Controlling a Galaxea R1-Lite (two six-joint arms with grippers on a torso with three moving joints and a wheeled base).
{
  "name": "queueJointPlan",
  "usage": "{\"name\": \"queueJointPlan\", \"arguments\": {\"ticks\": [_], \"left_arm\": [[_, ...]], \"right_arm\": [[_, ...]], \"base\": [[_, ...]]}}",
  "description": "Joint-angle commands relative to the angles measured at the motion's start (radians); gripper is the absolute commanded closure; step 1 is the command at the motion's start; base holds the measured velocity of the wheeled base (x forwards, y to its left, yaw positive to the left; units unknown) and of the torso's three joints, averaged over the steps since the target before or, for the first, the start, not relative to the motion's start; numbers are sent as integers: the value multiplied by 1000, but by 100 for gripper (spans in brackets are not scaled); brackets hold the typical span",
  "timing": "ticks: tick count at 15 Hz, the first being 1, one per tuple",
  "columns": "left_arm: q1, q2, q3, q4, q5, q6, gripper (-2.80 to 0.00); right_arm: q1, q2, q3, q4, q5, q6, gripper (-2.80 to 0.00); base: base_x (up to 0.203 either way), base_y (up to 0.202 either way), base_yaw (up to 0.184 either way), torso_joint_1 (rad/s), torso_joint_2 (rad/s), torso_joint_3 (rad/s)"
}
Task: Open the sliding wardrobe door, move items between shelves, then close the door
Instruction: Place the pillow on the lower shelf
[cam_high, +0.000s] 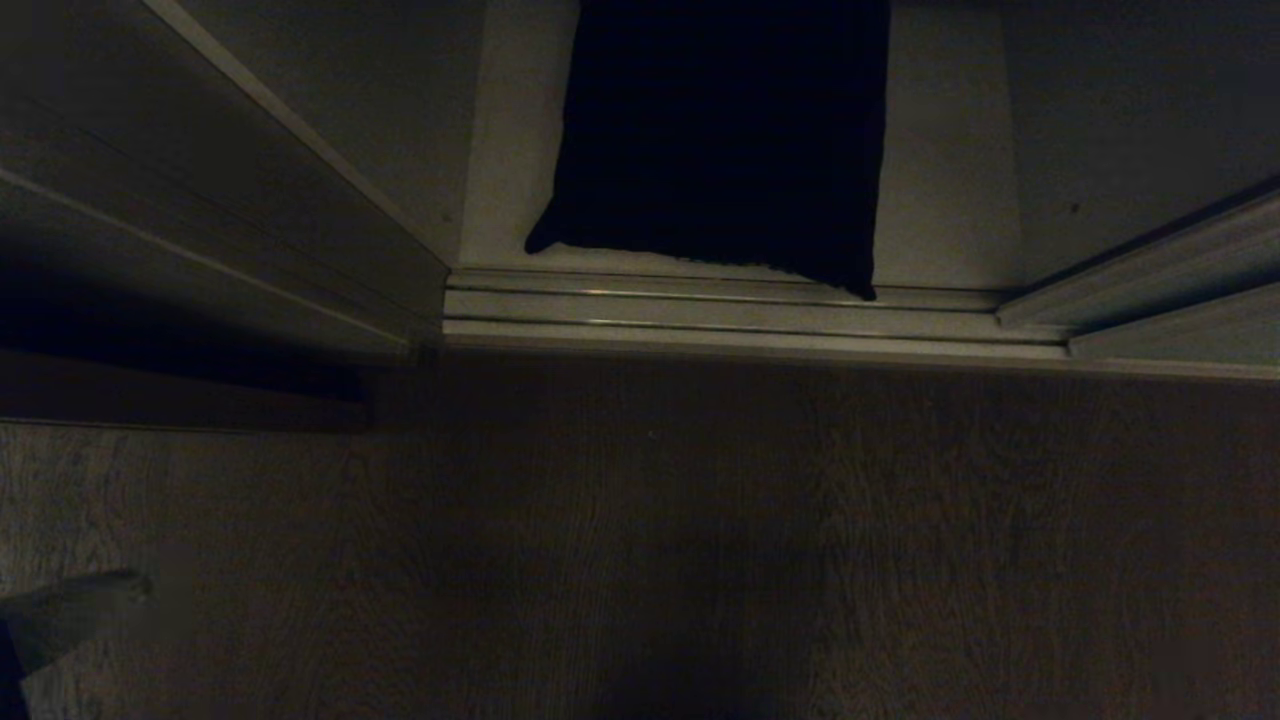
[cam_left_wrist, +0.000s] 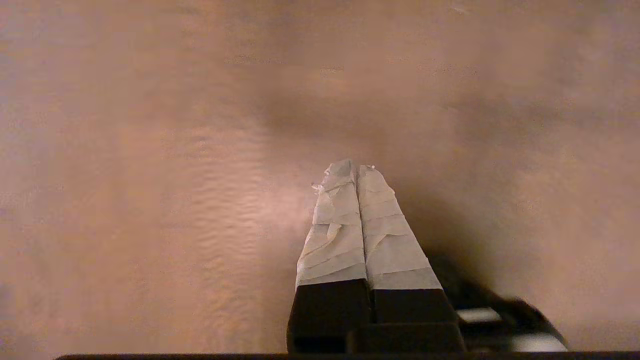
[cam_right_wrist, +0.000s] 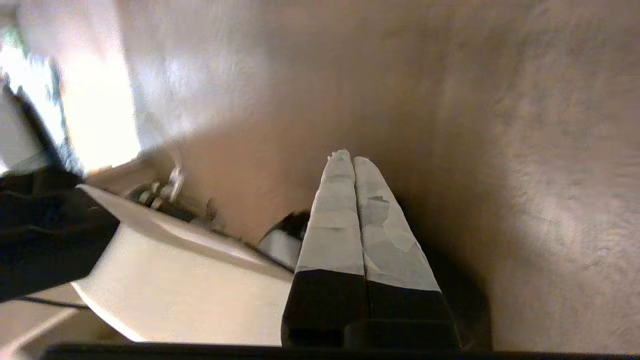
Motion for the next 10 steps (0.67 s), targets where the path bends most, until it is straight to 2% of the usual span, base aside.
{"name": "queueJointPlan", "arguments": {"ticks": [1, 4, 8, 10], "left_arm": [[112, -122, 55, -1, 6, 15, 0], [275, -171, 35, -8, 10, 50, 0], [352, -272, 41, -9, 11, 95, 0], [394, -413, 68, -5, 13, 135, 0]], "right_arm": [[-67, -163, 22, 11, -6, 0, 0], [-132, -234, 45, 10, -10, 4, 0], [-153, -308, 89, 3, -27, 4, 0], [-156, -318, 95, 1, -32, 5, 0]], "base": [[0, 0, 0, 0, 0, 0], [0, 0, 0, 0, 0, 0], [0, 0, 0, 0, 0, 0], [0, 0, 0, 0, 0, 0]]}}
